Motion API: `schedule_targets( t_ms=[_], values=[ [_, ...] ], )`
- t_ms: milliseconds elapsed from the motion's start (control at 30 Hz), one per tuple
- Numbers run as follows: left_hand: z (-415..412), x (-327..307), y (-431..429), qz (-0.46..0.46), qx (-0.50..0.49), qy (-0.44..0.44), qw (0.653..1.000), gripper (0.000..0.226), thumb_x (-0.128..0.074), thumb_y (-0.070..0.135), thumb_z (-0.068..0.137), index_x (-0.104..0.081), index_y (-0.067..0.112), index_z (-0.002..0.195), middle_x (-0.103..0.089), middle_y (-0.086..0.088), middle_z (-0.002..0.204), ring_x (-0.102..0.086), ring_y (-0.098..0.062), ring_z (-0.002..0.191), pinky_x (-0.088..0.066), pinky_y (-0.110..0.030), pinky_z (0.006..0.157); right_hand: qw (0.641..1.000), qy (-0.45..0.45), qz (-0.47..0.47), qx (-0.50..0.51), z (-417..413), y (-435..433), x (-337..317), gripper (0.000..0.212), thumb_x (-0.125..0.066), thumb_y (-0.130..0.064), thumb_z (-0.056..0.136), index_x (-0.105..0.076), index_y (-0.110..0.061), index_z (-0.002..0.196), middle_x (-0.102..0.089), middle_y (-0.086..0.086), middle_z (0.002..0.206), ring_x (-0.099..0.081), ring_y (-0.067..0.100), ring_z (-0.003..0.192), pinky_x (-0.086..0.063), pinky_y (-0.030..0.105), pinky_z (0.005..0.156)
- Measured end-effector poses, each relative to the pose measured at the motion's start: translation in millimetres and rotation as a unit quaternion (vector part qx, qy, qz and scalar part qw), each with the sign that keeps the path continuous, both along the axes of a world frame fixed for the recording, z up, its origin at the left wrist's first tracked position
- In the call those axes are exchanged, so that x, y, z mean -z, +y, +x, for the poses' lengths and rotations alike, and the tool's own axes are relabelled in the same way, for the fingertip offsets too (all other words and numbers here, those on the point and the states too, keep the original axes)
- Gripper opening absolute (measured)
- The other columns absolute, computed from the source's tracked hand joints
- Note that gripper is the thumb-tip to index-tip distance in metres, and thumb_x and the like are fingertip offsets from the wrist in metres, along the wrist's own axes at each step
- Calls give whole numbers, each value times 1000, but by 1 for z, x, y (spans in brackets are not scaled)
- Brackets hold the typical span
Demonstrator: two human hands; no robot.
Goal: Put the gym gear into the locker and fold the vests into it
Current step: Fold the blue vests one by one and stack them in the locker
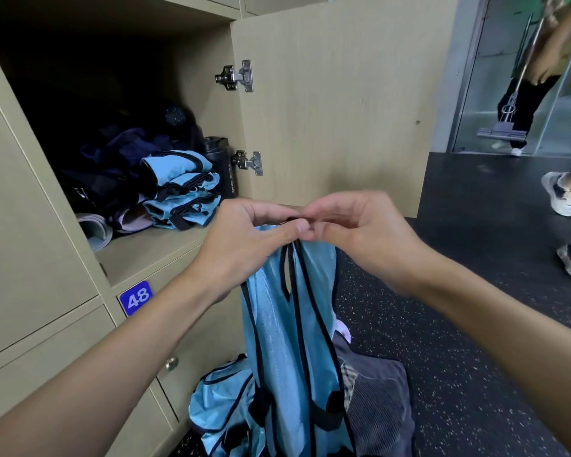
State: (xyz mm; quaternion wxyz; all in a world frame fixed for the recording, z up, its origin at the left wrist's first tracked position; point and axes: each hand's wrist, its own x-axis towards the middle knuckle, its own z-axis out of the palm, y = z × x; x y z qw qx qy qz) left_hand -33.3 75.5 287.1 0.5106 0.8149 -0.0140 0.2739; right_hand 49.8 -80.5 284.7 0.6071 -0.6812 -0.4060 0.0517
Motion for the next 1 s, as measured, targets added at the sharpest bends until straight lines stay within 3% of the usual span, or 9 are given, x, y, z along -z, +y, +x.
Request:
schedule_targets(
  t_ms=[133, 300, 367, 433, 500, 633, 800, 900, 1000],
  values=[
    [2, 1, 4, -17, -35, 3, 999, 10, -75, 9, 86, -79, 11, 95, -78, 3, 92, -72, -9, 91, -55, -19, 84, 999, -5, 18, 40, 4, -3, 2, 15, -62, 7, 90, -70, -5, 96, -74, 7, 93, -71, 6, 83, -55, 22, 85],
    [-3, -4, 5, -41, -5, 16, 999, 14, -69, 5, 90, -77, 15, 95, -78, 6, 88, -71, -4, 79, -51, -13, 70, 996, 45, -66, -32, 10, -13, 2, 50, -67, -6, 90, -55, -26, 135, -63, -9, 131, -52, 2, 127, -41, 29, 110],
    [-5, -5, 4, -41, 12, 22, 999, 15, -67, 4, 91, -76, 13, 98, -78, 4, 89, -72, -6, 80, -52, -13, 70, 995, 58, -58, -64, 11, -16, 3, 53, -65, -7, 92, -52, -27, 139, -66, -8, 127, -57, 1, 122, -44, 21, 104],
    [-5, -7, 3, -40, 20, 23, 999, 16, -65, 3, 92, -75, 12, 100, -78, 2, 91, -73, -9, 82, -53, -16, 71, 995, 51, -63, -61, 10, -16, 2, 46, -65, -7, 92, -55, -25, 134, -72, 1, 113, -66, 7, 105, -50, 15, 90],
    [-4, -6, 2, -44, 14, 23, 999, 16, -64, 2, 93, -74, 12, 100, -78, 0, 90, -73, -11, 80, -54, -18, 69, 996, 26, -84, -31, 10, -15, 2, 33, -65, -8, 92, -62, -21, 122, -72, 12, 105, -69, 20, 98, -52, 22, 85],
    [2, -3, 1, -47, -13, 24, 999, 13, -66, 8, 93, -75, 16, 94, -77, -7, 85, -69, -14, 74, -55, -23, 71, 997, 13, -79, 13, 13, -15, 2, 5, -65, -10, 94, -70, -11, 94, -75, -4, 84, -67, 4, 75, -51, 17, 69],
    [7, -1, -9, -16, -5, 41, 999, 7, -79, 14, 82, -77, 18, 87, -76, 3, 78, -65, -4, 67, -51, -15, 66, 996, -9, -53, 78, 16, -23, 0, 9, -68, -15, 92, -69, -7, 88, -75, 9, 85, -62, 10, 69, -49, 23, 64],
    [15, -4, -17, 0, -24, 28, 999, 6, -76, 15, 86, -77, 16, 80, -76, -2, 78, -62, -8, 65, -51, -23, 67, 996, -20, -46, 79, 15, -34, -3, 7, -68, -15, 92, -70, -9, 89, -75, 2, 82, -62, 3, 65, -48, 17, 60],
    [19, -10, -18, 13, -27, 28, 999, 14, -72, 19, 89, -75, 13, 77, -76, -4, 79, -61, -9, 64, -49, -24, 67, 993, -38, -68, 87, 18, -50, -4, 9, -69, -18, 91, -71, -12, 86, -74, 9, 89, -60, 7, 73, -48, 25, 71]
  ],
)
